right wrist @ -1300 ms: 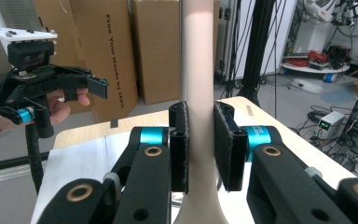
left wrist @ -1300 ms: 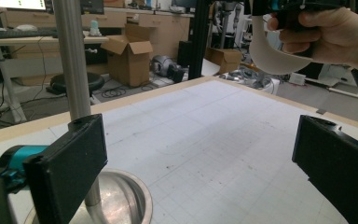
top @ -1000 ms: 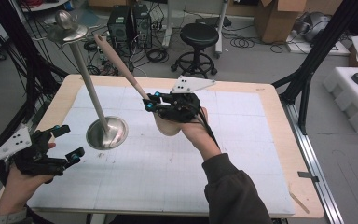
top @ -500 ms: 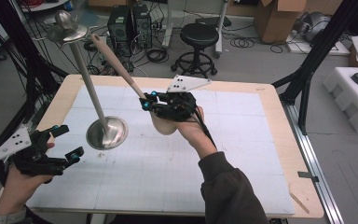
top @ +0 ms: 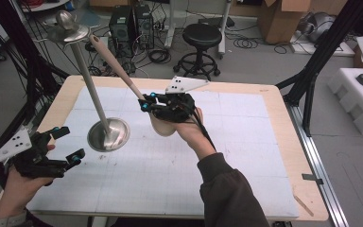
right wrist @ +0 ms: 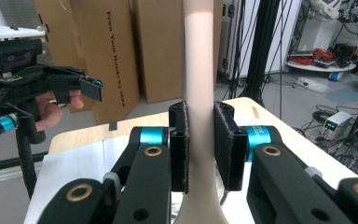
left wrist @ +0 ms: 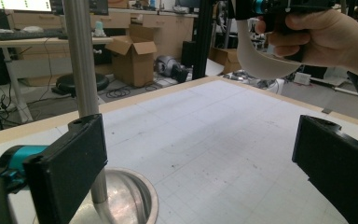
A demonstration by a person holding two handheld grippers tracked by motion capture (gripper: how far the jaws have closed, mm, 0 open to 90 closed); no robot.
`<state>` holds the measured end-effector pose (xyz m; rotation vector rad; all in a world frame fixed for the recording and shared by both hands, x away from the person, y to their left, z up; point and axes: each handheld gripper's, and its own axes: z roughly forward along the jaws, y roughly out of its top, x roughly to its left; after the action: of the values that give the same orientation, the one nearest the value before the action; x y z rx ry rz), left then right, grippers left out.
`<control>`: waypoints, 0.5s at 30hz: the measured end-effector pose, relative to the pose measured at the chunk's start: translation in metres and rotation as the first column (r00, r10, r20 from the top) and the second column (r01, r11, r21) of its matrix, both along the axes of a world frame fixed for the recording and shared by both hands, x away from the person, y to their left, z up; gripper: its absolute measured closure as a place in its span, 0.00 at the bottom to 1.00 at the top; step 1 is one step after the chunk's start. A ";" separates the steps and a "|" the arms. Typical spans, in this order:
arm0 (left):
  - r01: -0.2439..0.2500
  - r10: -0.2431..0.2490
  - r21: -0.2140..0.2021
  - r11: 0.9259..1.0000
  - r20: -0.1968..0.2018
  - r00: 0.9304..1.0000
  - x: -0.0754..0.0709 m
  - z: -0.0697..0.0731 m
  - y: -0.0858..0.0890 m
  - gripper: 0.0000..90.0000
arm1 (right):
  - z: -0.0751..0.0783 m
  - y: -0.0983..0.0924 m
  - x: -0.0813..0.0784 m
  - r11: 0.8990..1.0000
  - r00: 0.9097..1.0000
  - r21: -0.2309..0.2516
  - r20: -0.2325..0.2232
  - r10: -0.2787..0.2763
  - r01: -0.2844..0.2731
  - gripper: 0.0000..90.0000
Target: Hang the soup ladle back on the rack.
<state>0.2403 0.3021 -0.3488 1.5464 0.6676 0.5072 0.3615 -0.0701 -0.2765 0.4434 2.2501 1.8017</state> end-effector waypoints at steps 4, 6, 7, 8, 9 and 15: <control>-0.002 0.002 0.000 1.000 -0.001 1.000 0.000 -0.001 0.000 0.04 | -0.002 0.004 0.000 1.000 1.000 -0.001 -0.003 -0.004 0.004 0.86; -0.003 0.003 -0.003 1.000 -0.005 1.000 0.001 -0.001 0.000 0.04 | -0.003 0.006 0.001 1.000 1.000 -0.005 -0.004 -0.003 0.003 0.86; -0.003 0.003 -0.002 1.000 -0.006 1.000 0.001 -0.002 0.001 0.04 | -0.003 0.007 0.001 1.000 1.000 -0.007 -0.009 -0.007 0.007 0.86; -0.003 0.003 0.000 1.000 -0.005 1.000 0.001 -0.002 0.001 0.04 | -0.004 0.008 0.002 1.000 1.000 -0.008 -0.007 -0.003 0.003 0.86; -0.002 0.002 -0.002 1.000 -0.005 1.000 0.001 -0.002 0.001 0.04 | -0.004 0.009 0.002 1.000 1.000 -0.011 -0.010 -0.004 0.004 0.86; -0.001 0.001 -0.004 1.000 -0.005 1.000 0.001 -0.002 0.001 0.04 | -0.008 0.018 0.003 1.000 1.000 -0.022 -0.013 -0.014 0.013 0.86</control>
<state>0.2411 0.3028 -0.3504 1.5443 0.6728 0.5019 0.3642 -0.0523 -0.2843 0.4670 2.2683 1.7705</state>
